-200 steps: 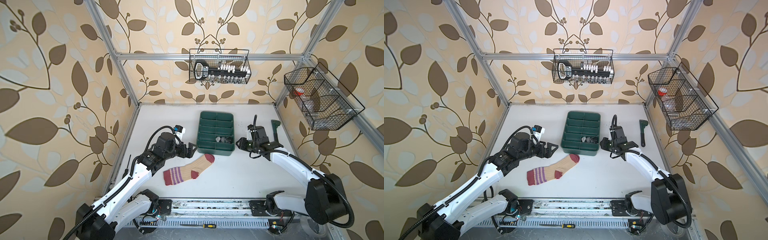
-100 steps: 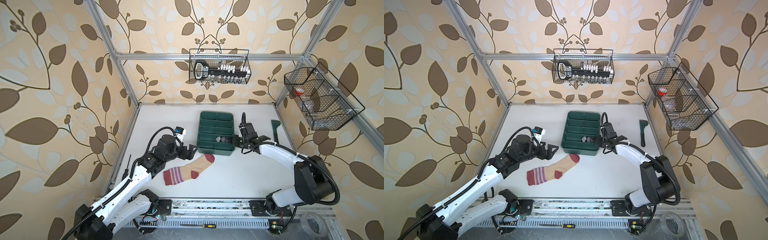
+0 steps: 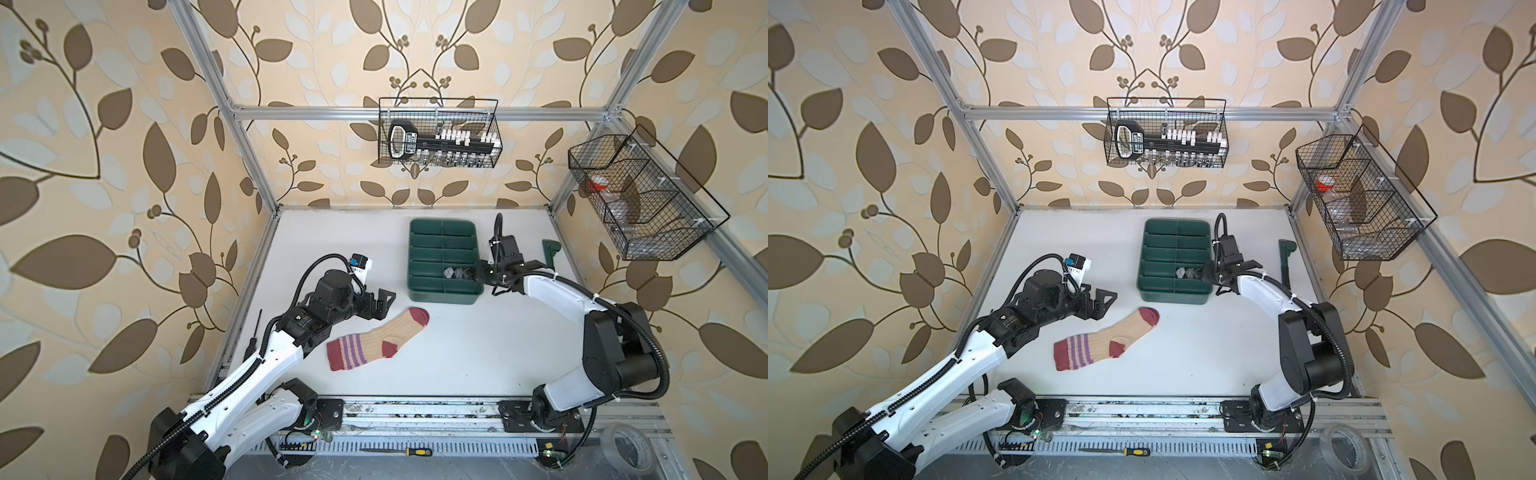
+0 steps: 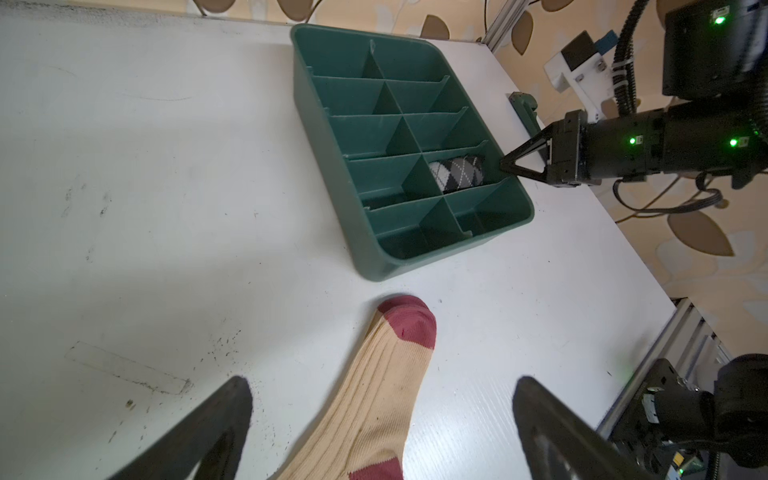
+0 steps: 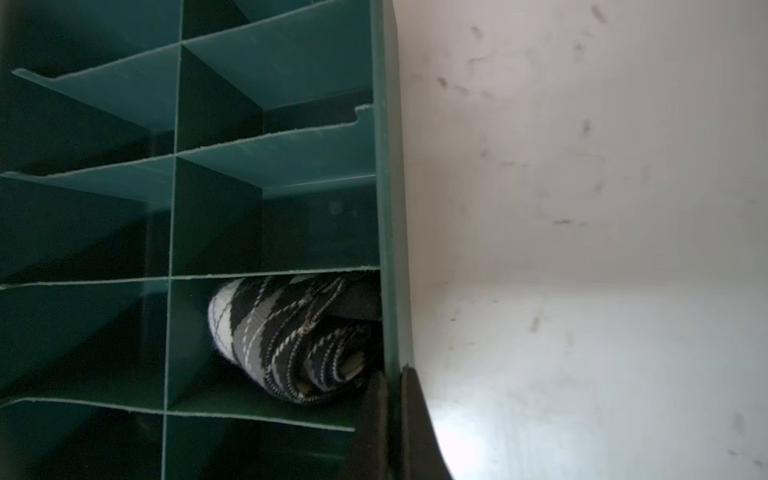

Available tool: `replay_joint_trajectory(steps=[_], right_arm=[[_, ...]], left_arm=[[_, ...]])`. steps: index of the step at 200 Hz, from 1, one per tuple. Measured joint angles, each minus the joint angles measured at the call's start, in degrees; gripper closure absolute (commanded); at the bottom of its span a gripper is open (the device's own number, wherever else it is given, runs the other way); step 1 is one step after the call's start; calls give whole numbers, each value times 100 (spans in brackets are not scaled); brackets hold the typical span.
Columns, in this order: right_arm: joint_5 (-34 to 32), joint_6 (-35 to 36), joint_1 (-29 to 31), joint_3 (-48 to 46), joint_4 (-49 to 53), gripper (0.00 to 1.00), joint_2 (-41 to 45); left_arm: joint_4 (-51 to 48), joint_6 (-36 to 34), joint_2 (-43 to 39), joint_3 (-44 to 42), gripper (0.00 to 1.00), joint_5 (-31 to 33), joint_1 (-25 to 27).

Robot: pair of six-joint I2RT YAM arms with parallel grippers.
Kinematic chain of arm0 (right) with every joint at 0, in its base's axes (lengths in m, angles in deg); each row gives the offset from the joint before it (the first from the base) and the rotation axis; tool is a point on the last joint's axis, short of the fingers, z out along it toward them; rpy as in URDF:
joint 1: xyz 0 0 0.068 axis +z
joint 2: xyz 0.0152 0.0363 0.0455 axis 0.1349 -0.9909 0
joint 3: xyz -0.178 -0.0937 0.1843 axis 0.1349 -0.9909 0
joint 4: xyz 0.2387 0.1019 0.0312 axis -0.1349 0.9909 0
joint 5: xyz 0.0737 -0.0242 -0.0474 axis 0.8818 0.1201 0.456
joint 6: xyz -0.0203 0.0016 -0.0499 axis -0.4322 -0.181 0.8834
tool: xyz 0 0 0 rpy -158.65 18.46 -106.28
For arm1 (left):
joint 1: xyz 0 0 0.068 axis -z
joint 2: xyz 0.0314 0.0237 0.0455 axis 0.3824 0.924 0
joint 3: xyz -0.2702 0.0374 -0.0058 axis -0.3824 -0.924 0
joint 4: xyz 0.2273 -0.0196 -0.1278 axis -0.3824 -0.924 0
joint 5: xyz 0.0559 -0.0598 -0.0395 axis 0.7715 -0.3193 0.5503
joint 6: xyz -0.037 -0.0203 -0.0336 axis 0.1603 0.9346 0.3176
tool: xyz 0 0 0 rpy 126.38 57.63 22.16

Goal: Roll the socks
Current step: 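Move the right gripper toward the cream sock's maroon toe, then grasp the cream sock's toe with the right gripper and lift it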

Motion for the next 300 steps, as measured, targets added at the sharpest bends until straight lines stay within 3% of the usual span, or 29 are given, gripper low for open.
replay_joint_trajectory(steps=[29,47,81,115,149,168,186,211,241,271,300], right_arm=[[-103,505,-852,17,374,98,179],[-232,734,-1193,20,461,71,245],[-297,1043,-1292,245,680,43,219],[-74,1209,-885,555,824,16,846],[138,1106,334,769,774,6,2363],[245,592,1141,470,444,4,3010],[247,-184,2118,-407,-70,4,3449],[160,-1032,3091,-1510,-308,12,3235],[90,-1613,3324,-1803,-323,22,2452],[105,-1917,3407,-1858,-874,25,1759],[140,-2144,3657,-1860,-1342,35,879]], left_arm=[[-7,-2,0,0,1,17,79],[-44,-2,-9,0,1,94,131],[-269,-4,-11,63,1,275,173],[-540,20,-26,385,1,970,173],[-688,50,-225,684,1,1853,173],[-688,22,-479,715,1,2041,170],[-669,-7,-693,715,1,2050,170],[-505,-11,-955,638,1,1923,170],[-372,-48,-1451,262,2,1768,173],[-404,-138,-1696,68,1,1775,173],[-404,-177,-1777,-20,1,1777,173]])
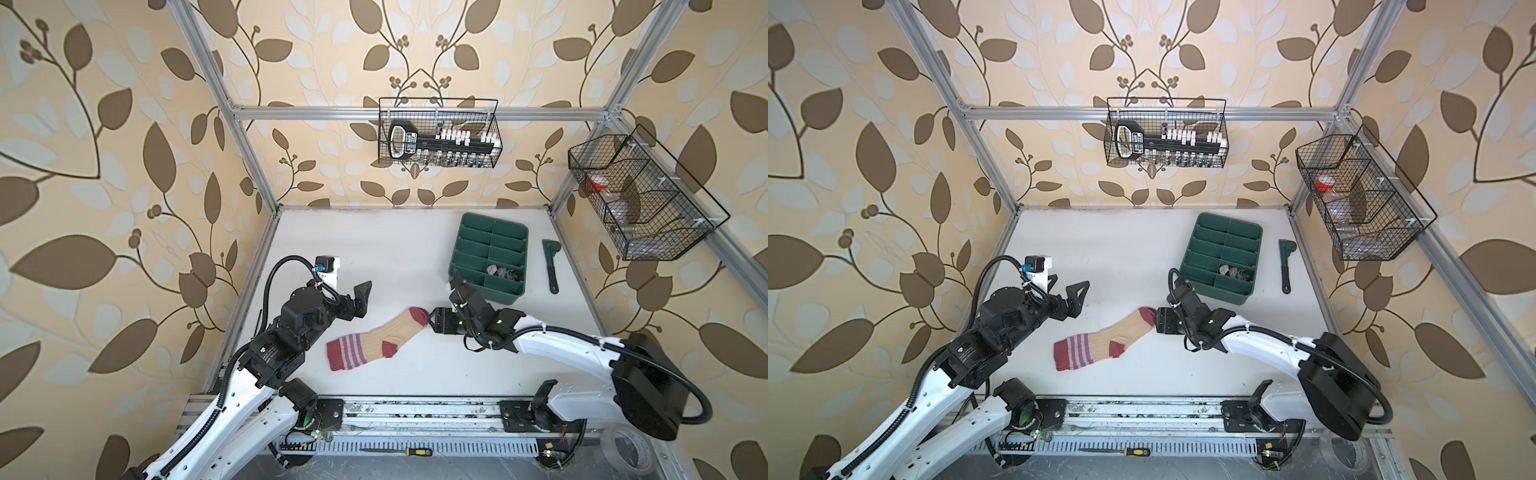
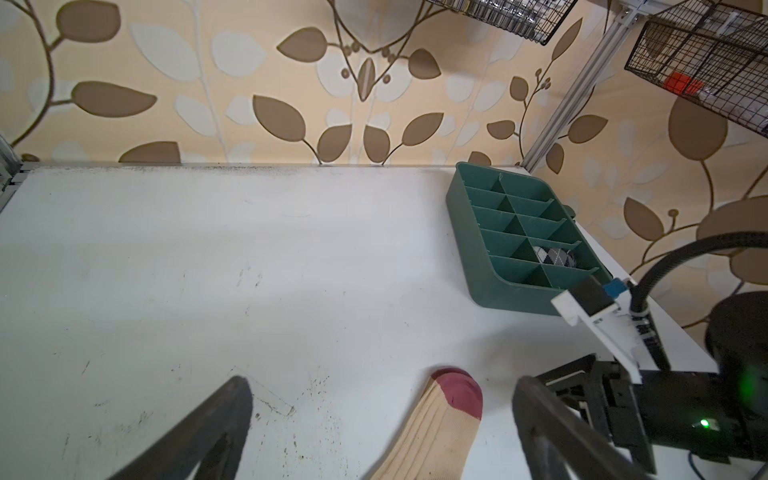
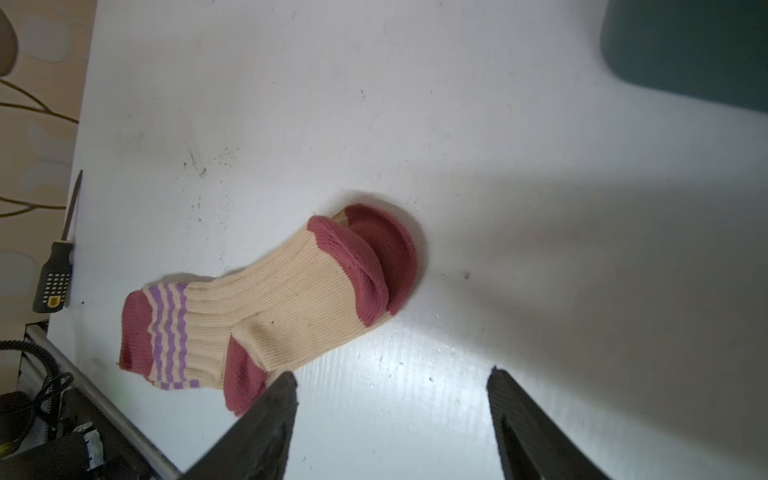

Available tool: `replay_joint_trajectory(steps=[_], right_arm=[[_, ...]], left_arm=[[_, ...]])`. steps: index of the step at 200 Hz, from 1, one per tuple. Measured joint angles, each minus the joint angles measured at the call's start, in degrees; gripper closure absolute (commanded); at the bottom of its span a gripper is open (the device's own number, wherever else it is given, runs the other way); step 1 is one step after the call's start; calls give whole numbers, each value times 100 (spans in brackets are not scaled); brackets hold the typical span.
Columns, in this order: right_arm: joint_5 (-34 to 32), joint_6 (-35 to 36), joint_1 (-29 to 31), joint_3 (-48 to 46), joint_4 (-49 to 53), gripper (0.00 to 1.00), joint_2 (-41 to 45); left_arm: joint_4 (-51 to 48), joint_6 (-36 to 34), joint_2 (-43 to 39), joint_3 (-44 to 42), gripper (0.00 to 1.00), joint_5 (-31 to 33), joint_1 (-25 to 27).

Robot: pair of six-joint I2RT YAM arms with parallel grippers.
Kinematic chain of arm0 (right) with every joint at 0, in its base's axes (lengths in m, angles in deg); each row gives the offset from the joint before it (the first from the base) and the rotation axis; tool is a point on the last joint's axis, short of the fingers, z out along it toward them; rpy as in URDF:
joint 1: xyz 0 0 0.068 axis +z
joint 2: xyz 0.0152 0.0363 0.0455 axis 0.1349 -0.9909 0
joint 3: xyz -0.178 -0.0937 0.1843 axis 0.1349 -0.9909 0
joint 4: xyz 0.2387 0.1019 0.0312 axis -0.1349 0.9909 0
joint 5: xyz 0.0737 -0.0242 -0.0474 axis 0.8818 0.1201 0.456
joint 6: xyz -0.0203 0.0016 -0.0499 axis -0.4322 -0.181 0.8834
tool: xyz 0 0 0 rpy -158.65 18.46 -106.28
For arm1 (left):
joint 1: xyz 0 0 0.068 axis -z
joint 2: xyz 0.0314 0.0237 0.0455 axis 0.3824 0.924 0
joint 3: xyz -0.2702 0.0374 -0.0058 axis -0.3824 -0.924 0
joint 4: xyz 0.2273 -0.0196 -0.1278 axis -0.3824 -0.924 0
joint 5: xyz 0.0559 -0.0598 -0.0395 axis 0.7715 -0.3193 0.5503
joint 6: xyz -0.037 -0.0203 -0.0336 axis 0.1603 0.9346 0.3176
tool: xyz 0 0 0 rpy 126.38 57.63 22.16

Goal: Roll the socks
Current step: 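Grasp the cream sock's toe with the right gripper and lift it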

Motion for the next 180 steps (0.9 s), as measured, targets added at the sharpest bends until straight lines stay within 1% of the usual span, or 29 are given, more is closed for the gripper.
replay_joint_trajectory(steps=[13,21,38,51,57,61,85,88,107,124,141,157,162,169,180], right_arm=[[52,-83,87,0,-210,37,-372],[79,-129,111,2,-339,40,-586],[98,-175,120,125,-608,42,-933],[116,-186,120,297,-767,47,-1174],[118,-197,120,348,-820,52,-1287],[111,-219,120,380,-883,57,-1353],[107,-136,105,640,-992,82,-1705],[109,-199,103,669,-999,84,-1749],[85,-63,55,887,-1016,95,-1996],[33,203,-28,1185,-817,99,-2166],[-48,634,-221,1626,-354,98,-2356],[-190,1126,-514,2175,151,94,-2570],[-223,1276,-612,2358,297,88,-2645],[-275,1484,-761,2618,472,75,-2752],[-345,1740,-1003,3012,693,47,-2929]], left_arm=[[-7,-13,-20,-35,1,0,-2],[9,-24,-24,-55,1,2,0],[7,-48,-26,-94,1,2,-2],[4,-74,-24,-107,1,2,0],[7,-85,-24,-107,1,2,0],[7,-87,-24,-107,1,2,0],[13,-107,-9,-109,1,4,0],[15,-109,-2,-109,1,4,0],[15,-114,31,-107,1,13,0],[9,-136,79,-107,1,20,0],[-37,-201,151,-107,1,52,0],[-98,-271,223,-103,1,109,0],[-138,-282,256,-90,1,122,0],[-203,-291,299,-63,1,138,0],[-306,-291,354,-24,1,155,0]])
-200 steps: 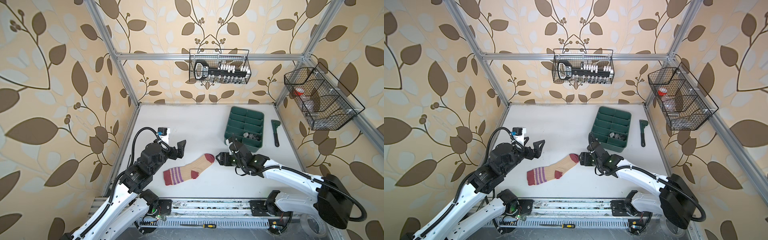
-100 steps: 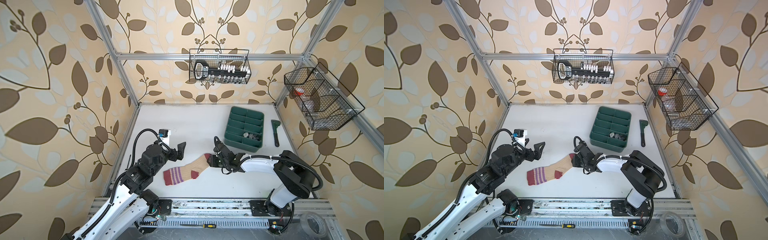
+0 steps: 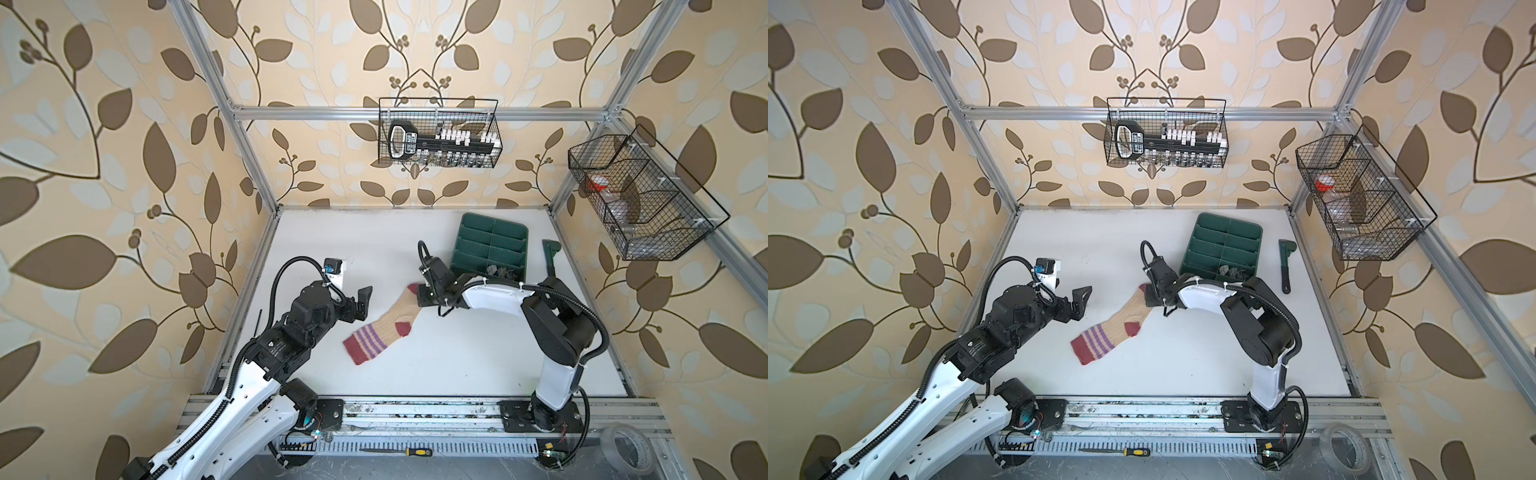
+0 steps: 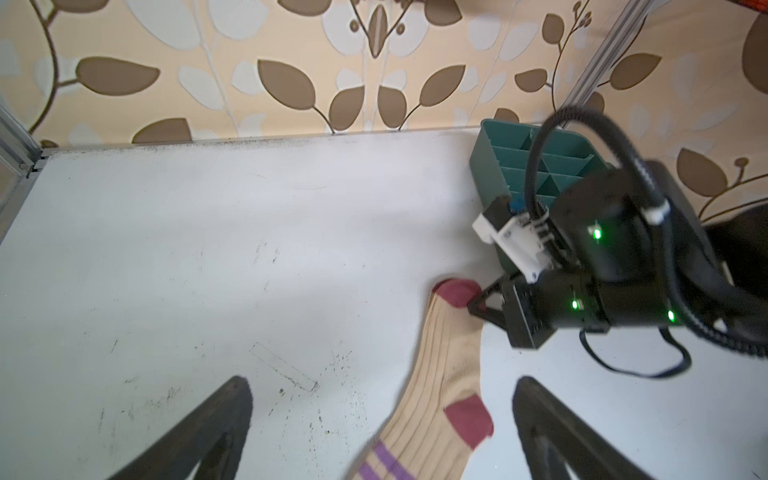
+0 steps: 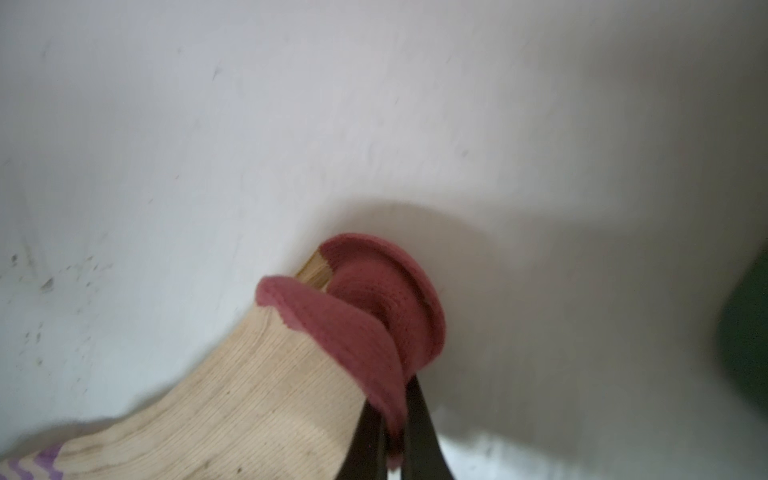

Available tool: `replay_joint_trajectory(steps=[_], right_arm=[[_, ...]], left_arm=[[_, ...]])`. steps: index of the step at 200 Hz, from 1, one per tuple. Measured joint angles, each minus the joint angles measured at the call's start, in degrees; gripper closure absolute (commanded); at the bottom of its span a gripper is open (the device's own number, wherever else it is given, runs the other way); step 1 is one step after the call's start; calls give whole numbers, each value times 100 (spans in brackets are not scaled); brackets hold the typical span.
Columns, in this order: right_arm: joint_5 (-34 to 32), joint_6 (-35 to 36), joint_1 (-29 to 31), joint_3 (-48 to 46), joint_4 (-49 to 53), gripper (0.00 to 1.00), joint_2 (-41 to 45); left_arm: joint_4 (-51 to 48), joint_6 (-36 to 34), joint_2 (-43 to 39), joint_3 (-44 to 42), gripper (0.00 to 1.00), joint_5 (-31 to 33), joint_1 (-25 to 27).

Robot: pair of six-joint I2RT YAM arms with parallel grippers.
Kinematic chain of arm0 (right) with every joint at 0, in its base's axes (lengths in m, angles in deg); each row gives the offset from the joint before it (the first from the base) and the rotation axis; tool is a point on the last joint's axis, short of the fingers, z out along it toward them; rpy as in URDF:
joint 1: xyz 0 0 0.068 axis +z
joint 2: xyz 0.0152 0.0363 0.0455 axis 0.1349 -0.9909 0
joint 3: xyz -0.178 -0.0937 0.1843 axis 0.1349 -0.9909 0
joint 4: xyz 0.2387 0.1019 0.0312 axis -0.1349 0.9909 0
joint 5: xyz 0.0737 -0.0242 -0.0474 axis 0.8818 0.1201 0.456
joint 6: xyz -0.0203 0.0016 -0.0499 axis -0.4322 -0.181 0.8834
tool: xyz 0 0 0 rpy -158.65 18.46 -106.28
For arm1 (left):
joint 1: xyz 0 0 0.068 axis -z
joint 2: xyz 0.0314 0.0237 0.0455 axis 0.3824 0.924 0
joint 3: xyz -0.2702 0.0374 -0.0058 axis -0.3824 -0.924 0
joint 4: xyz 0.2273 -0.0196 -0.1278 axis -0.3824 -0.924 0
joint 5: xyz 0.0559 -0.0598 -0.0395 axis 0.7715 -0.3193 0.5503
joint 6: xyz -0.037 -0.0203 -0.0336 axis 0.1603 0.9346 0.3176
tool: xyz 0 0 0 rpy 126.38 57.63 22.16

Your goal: Roll the socks

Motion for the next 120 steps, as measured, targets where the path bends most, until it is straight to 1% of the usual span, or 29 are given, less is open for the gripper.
replay_joint_trajectory(steps=[7,10,16,21,42,56,72,92,107,120], right_arm=[[-17,212,-144,247,138,30,-109],[-17,286,-199,341,177,25,-153],[37,448,-306,496,225,18,-214],[37,557,-352,586,256,16,-232],[66,973,-413,597,293,14,-63],[9,1305,-234,236,149,13,422],[-175,1893,317,-382,-114,14,1349],[-363,2796,1272,-1021,-693,17,2411],[-555,3519,1860,-1596,-1263,20,2938],[-675,4085,2262,-2168,-1698,24,3158]], left_arm=[[-76,7,17,35,1,15,0],[-107,7,24,52,1,26,0],[-153,17,28,83,1,63,0],[-199,35,35,120,1,116,0],[-369,186,15,282,1,424,0],[-413,356,-57,334,1,756,0],[-420,538,-205,339,1,1128,0],[-428,737,-345,350,1,1541,-2],[-442,822,-365,393,1,1759,-2],[-487,866,-363,446,1,1910,-2]])
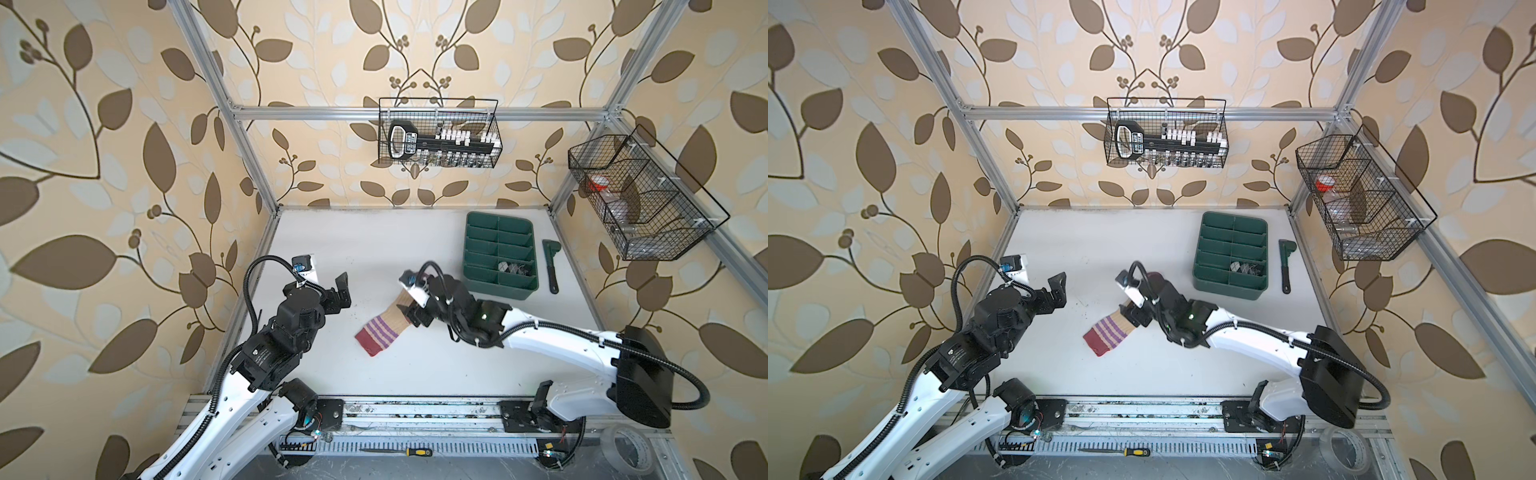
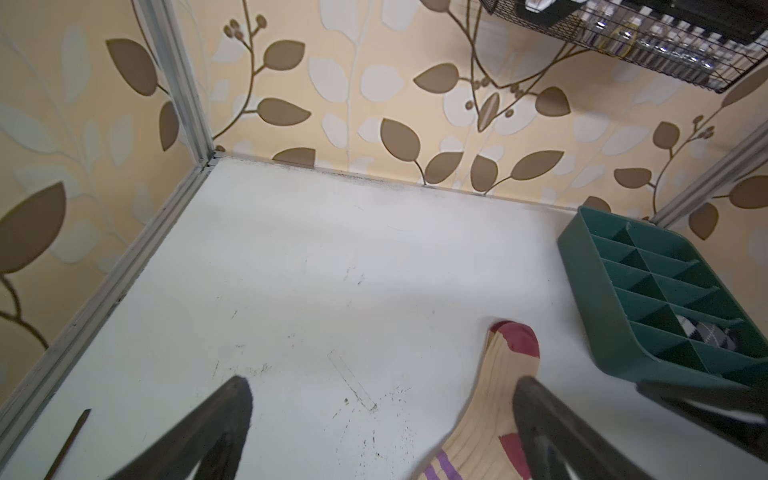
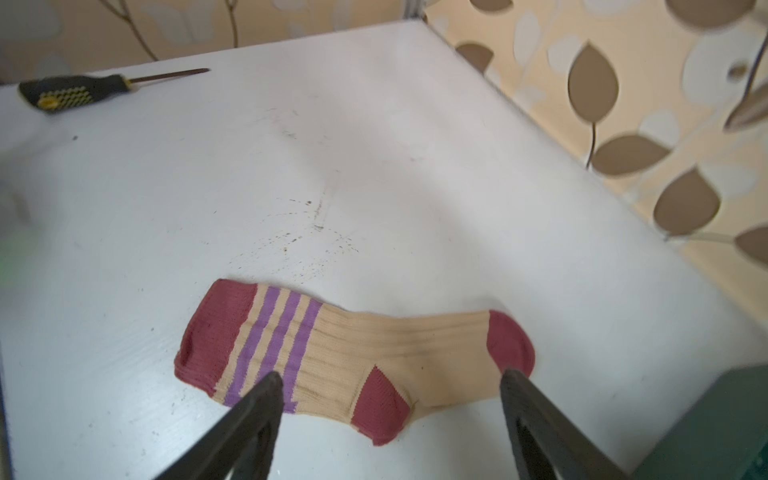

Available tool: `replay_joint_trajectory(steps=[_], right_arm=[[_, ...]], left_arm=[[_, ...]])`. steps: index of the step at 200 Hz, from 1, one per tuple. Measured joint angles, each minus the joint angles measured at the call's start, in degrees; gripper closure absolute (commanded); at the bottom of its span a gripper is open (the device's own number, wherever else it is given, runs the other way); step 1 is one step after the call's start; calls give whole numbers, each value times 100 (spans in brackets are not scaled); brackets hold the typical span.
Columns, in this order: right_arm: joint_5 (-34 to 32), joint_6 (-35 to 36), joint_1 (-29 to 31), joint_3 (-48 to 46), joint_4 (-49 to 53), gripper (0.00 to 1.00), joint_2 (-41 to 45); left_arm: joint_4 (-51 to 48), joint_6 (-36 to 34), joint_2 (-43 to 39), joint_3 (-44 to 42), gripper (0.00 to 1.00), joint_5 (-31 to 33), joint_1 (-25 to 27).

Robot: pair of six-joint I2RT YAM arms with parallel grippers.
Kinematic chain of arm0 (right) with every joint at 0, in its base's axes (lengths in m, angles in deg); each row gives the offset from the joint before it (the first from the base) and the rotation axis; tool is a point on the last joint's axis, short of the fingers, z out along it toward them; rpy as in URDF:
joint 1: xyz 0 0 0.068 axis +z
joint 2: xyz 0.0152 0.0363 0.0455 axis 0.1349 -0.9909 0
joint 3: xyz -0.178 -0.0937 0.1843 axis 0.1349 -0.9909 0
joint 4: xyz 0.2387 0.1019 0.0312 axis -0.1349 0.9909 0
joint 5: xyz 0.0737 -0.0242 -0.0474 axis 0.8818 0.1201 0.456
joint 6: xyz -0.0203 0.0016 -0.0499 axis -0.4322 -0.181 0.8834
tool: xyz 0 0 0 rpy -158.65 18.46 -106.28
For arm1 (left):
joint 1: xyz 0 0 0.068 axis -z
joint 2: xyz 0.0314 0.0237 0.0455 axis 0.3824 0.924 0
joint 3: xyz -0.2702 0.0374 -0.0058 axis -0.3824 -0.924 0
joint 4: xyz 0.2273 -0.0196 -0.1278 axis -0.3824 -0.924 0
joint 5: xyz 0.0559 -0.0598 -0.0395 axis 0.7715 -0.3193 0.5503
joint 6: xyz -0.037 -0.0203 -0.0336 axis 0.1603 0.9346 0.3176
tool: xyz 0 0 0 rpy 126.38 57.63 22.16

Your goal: Roll the socks

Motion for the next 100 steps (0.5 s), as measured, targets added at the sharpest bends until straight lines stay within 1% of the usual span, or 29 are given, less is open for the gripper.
replay_joint_trajectory(steps=[17,26,36,47,71,100], right_arm=[[-31,664,511,-704,-542,29,-50],[-42,1010,811,-975,-809,30,-249],[-59,1222,1069,-1086,-1027,32,-555],[-50,1414,1255,-1058,-1279,34,-973],[-92,1681,1434,-739,-1753,37,-1786],[-81,1759,1521,-323,-2216,38,-2391]], left_arm=[[-42,55,-39,22,1,168,0],[-81,72,-103,22,1,232,0],[-118,79,-177,22,1,308,0],[-155,81,-278,22,1,356,0],[-229,81,-417,57,1,446,0],[-273,79,-424,76,1,483,0]])
